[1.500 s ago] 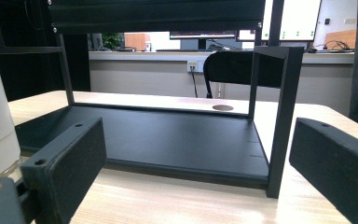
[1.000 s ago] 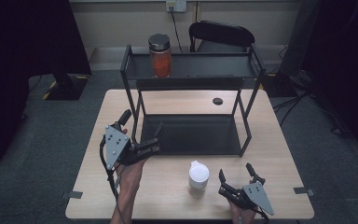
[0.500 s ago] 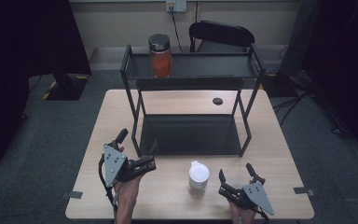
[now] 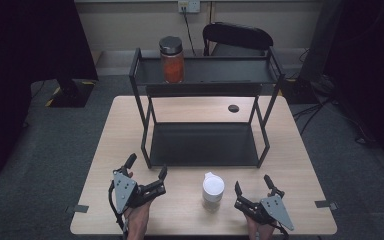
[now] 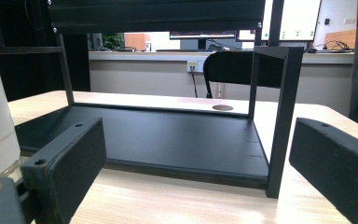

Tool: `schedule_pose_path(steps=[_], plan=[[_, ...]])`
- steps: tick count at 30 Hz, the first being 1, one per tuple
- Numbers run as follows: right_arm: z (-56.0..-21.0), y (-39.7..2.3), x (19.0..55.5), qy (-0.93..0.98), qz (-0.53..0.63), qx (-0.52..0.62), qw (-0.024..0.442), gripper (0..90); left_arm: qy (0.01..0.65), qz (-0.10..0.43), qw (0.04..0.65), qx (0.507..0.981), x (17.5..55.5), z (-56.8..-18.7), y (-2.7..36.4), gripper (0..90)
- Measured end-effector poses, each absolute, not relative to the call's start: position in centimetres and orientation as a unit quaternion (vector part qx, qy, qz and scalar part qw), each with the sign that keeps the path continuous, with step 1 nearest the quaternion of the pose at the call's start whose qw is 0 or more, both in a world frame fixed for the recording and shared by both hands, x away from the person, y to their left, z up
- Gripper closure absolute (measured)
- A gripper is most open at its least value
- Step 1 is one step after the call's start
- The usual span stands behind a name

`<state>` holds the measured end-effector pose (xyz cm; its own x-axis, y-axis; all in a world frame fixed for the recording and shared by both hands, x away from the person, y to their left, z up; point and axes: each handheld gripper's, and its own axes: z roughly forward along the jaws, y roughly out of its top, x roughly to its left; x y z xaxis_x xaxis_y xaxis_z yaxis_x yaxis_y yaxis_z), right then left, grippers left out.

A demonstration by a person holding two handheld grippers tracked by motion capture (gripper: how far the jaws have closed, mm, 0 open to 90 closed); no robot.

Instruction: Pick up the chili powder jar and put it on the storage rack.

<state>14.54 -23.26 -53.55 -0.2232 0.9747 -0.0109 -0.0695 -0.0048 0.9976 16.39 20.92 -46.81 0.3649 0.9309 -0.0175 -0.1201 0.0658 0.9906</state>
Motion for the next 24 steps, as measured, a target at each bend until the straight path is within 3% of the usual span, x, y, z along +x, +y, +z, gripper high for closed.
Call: schedule_pose_path(steps=[24], plan=[[-53.6, -23.2, 14.5, 0.536, 0.569, 0.423, 0.459, 2.9, 0.403, 0.423, 0.592, 0.555, 16.2, -52.3, 20.2, 0.3]])
